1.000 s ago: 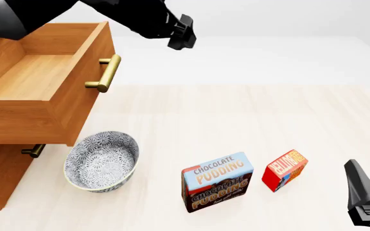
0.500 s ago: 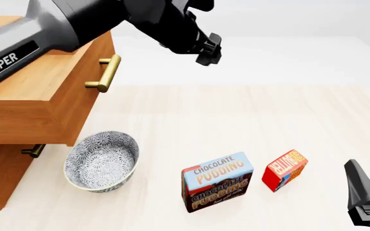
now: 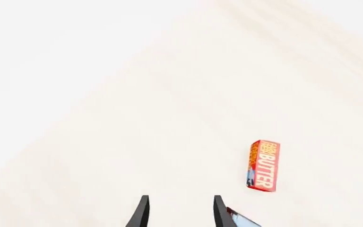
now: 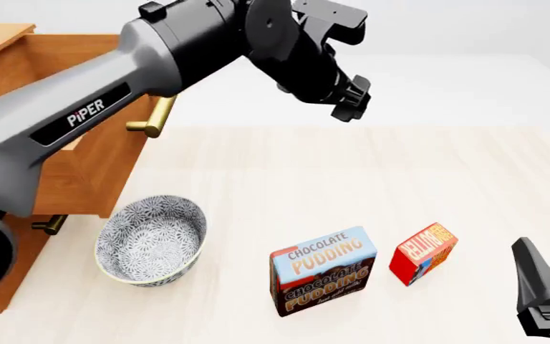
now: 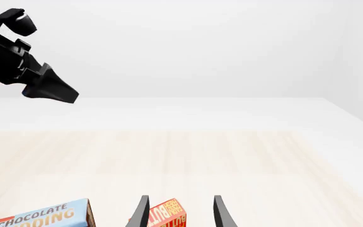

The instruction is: Put the butter at the back in the top drawer of the cabinet and close it.

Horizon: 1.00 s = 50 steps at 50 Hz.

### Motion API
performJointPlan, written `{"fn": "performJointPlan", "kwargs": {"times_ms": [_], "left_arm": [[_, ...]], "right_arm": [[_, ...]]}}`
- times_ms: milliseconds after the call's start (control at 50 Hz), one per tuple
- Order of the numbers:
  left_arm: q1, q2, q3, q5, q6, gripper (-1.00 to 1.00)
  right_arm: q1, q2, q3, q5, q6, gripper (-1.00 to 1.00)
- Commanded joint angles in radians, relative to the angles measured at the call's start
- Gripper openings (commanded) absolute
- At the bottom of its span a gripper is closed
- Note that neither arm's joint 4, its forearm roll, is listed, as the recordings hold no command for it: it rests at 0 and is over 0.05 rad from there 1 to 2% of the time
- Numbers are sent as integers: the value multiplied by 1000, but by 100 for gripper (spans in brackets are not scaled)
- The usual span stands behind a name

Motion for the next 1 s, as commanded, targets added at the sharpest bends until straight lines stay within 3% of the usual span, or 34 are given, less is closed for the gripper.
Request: {"fn": "performJointPlan", "kwargs": {"times_ms": [20,720,1000], "left_arm": [[-37,60,-62,22,-9,100],[-142,259,-262,95,-68,100],[-151,308,-289,105,-85,100]], "right_arm": [[0,0,0,0,0,100],[0,0,0,0,0,100],[0,0,0,0,0,100]]}}
